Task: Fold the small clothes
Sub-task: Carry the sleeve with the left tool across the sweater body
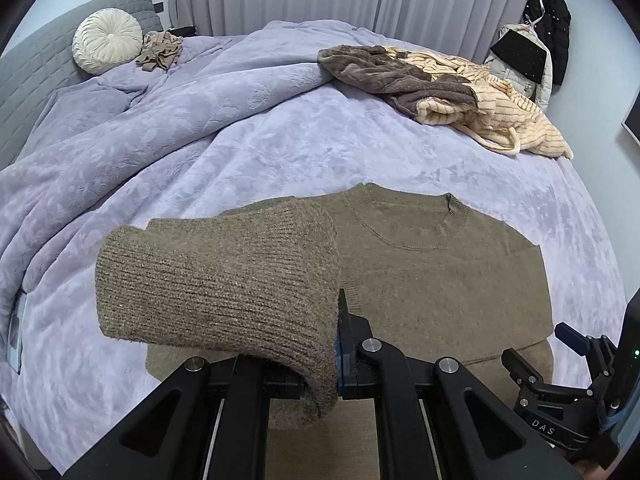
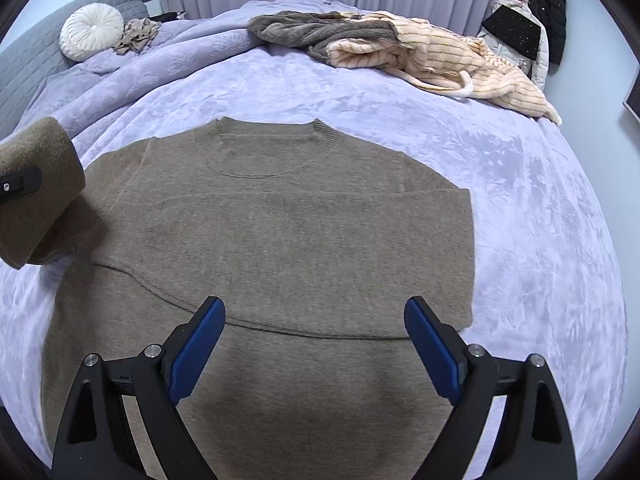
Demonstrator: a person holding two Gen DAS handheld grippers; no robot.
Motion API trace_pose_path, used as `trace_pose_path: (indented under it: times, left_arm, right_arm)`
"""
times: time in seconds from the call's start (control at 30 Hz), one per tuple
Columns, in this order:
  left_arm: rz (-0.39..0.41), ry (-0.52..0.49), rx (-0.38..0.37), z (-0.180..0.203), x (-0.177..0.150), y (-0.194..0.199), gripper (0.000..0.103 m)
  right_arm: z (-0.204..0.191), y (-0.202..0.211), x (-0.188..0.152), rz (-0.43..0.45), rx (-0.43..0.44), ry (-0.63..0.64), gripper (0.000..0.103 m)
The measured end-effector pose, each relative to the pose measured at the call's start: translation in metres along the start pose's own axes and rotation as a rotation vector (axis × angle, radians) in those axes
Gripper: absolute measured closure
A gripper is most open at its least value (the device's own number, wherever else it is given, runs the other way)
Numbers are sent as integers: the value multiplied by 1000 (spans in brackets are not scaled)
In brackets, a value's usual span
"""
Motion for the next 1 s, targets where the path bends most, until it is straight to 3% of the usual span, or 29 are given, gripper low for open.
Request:
trace_pose_path:
  times: [0.47,1.0]
  left_arm:
    - [-15,-63,-32,69,2,-10,92]
    - [-16,-145,-90,162,3,-10,92]
  right_arm:
    - [66,-2,-15,-13,-39,-87,11]
    - [103,3,-26,-10,-46,-133,11]
Point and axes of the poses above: each gripper's, at about its wrist camera, not at the fingertips, and y roughly against the way its jaws point, z to its right, x to its top, the point moved 10 cm from there along -y, roughly the way its jaws point, and after that the axes turned 6 degrees about z, right-handed, at the moved point
